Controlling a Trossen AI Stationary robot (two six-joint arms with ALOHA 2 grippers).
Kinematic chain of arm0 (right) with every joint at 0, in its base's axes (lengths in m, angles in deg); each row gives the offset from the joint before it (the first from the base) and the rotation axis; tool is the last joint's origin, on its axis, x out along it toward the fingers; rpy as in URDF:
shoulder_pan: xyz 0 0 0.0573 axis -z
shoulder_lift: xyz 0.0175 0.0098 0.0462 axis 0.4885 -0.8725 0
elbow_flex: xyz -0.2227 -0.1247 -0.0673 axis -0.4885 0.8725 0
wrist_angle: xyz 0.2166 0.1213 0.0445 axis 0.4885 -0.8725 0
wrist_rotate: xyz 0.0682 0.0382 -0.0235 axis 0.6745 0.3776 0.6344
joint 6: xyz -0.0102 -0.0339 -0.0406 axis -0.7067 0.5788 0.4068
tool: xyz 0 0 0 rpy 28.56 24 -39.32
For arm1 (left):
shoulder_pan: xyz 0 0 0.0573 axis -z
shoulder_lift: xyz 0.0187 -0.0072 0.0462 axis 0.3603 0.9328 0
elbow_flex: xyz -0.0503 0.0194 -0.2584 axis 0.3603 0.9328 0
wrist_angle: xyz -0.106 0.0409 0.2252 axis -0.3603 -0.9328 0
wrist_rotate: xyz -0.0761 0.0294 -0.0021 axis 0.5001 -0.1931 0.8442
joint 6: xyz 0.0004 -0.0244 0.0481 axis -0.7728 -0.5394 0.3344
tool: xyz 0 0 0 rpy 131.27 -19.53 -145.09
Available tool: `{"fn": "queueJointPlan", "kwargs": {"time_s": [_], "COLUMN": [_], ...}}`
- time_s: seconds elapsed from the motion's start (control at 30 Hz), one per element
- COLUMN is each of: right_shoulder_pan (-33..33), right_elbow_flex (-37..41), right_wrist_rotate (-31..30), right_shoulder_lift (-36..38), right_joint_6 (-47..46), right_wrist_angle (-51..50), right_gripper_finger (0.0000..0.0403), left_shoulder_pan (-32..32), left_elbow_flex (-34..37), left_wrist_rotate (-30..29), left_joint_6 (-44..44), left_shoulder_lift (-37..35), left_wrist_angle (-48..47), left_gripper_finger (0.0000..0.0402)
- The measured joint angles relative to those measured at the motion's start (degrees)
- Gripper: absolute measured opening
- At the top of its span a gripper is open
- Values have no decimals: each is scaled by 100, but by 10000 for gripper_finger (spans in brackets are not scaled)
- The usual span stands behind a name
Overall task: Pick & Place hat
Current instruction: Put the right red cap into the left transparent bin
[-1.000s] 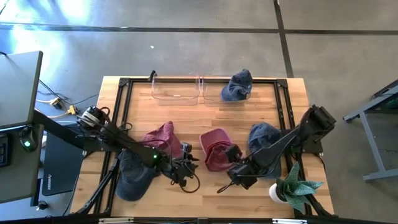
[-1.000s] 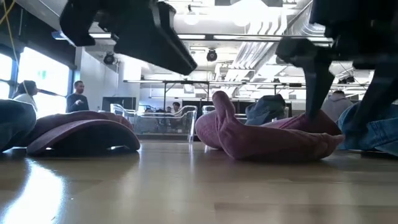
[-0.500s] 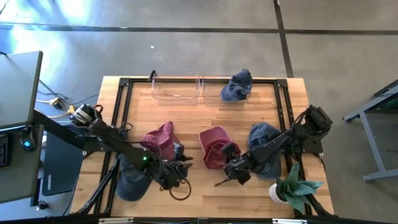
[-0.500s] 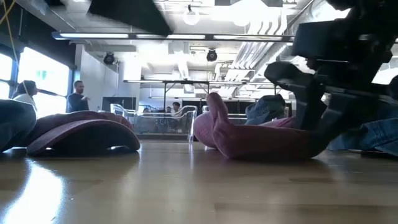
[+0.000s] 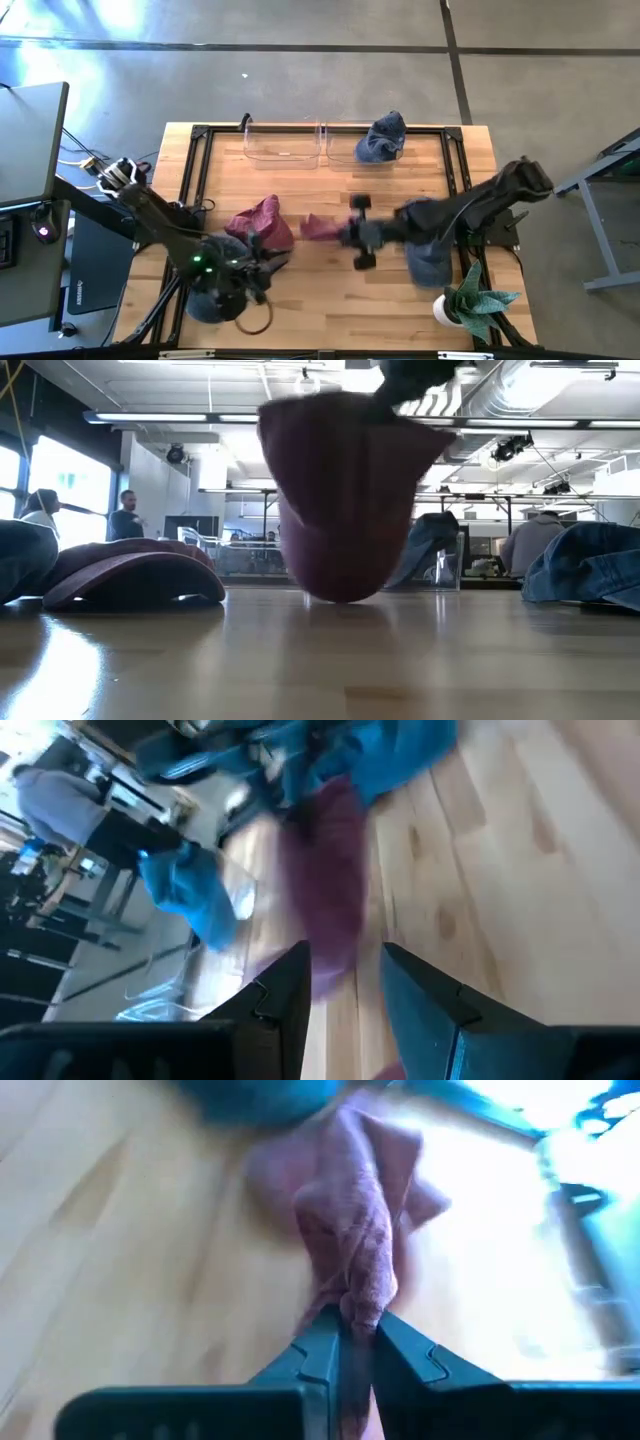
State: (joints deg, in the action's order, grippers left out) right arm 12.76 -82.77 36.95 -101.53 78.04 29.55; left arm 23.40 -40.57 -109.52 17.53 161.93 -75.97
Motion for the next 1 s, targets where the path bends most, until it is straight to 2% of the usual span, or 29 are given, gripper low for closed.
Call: {"fn": "queueJointPlan", "kwargs": {"time_s": [0.13, 0.23, 0.4, 0.53, 0.7, 0.8, 1.0], "right_shoulder_pan": [897, 1698, 2898, 3568, 4108, 4279, 4308], "right_elbow_flex": [-423, -594, -705, -714, -716, -714, -714], "right_wrist_rotate": [67, 487, 1256, 1490, 1717, 1806, 2039], "right_shoulder_lift": [359, 398, 139, -192, -741, -1016, -1193], "right_joint_6": [18, -137, -853, -1413, -2254, -2690, -2675], "right_wrist_angle": [210, 789, 2041, 3106, 4095, 4366, 4493], "right_gripper_finger": [19, 19, 33, 23, 23, 32, 25], "left_shoulder_pan": [217, 216, 196, 199, 198, 198, 198], "left_elbow_flex": [17, 15, 24, 113, 239, 260, 260], "left_wrist_rotate": [-133, -137, -79, -183, -294, -297, -302], "left_joint_6": [-523, -892, -1253, -1243, -1362, -1416, -1481], "left_shoulder_lift": [-181, -190, -125, -41, -36, -36, -36], "left_wrist_angle": [-393, -630, -820, -805, -849, -953, -966], "left_gripper_finger": [117, 117, 117, 117, 117, 117, 117]}}
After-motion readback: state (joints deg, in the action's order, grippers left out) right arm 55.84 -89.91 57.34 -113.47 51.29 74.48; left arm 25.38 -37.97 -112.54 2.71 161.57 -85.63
